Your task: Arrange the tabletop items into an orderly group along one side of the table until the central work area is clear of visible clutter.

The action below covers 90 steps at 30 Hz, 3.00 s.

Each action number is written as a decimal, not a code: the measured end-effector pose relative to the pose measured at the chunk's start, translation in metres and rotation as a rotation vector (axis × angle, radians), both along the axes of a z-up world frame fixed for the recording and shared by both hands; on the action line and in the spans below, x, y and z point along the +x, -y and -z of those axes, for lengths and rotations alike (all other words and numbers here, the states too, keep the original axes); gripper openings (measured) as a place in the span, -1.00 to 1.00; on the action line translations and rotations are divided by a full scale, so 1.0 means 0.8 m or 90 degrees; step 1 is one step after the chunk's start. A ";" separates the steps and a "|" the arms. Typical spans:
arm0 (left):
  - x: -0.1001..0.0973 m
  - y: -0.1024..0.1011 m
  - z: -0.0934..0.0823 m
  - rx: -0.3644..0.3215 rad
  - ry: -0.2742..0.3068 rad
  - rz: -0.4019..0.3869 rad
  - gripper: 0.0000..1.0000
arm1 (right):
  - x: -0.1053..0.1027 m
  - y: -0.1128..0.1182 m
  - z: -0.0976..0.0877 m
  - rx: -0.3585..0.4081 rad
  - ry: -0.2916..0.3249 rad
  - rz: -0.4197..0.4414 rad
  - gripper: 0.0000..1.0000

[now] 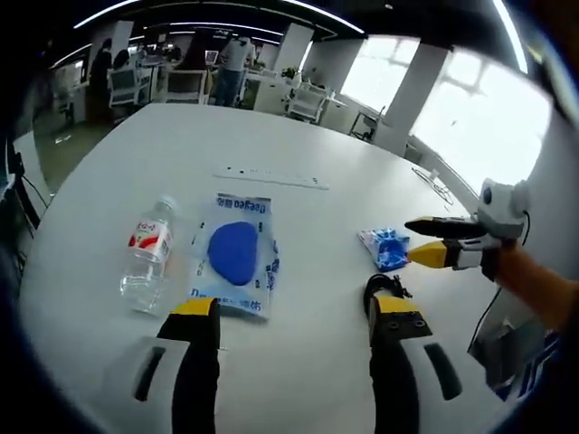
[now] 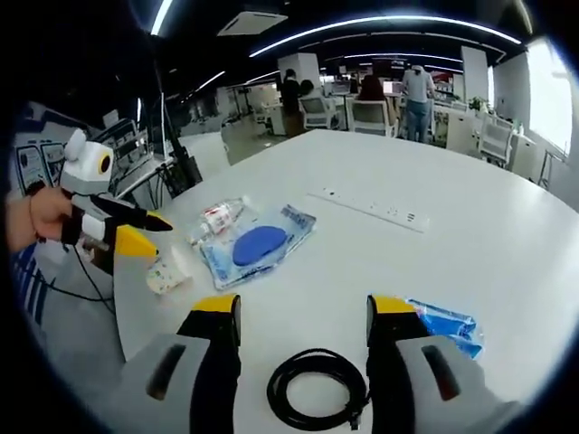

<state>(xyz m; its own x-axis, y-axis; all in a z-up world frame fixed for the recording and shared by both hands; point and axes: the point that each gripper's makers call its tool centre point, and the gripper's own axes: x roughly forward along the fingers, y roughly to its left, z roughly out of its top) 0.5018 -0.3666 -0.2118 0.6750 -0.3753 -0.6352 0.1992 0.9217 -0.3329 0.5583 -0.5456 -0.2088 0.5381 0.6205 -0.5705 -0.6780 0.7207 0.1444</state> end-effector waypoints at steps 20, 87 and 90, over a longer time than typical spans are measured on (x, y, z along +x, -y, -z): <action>0.027 -0.037 0.009 0.002 -0.024 -0.077 0.25 | 0.042 -0.024 -0.007 -0.001 0.011 -0.052 0.08; 0.048 -0.048 0.049 -0.046 -0.046 -0.121 0.20 | 0.161 -0.173 0.074 -0.052 -0.017 -0.212 0.00; 0.049 -0.049 0.053 -0.048 -0.052 -0.125 0.18 | 0.170 -0.178 0.079 -0.054 -0.019 -0.220 0.00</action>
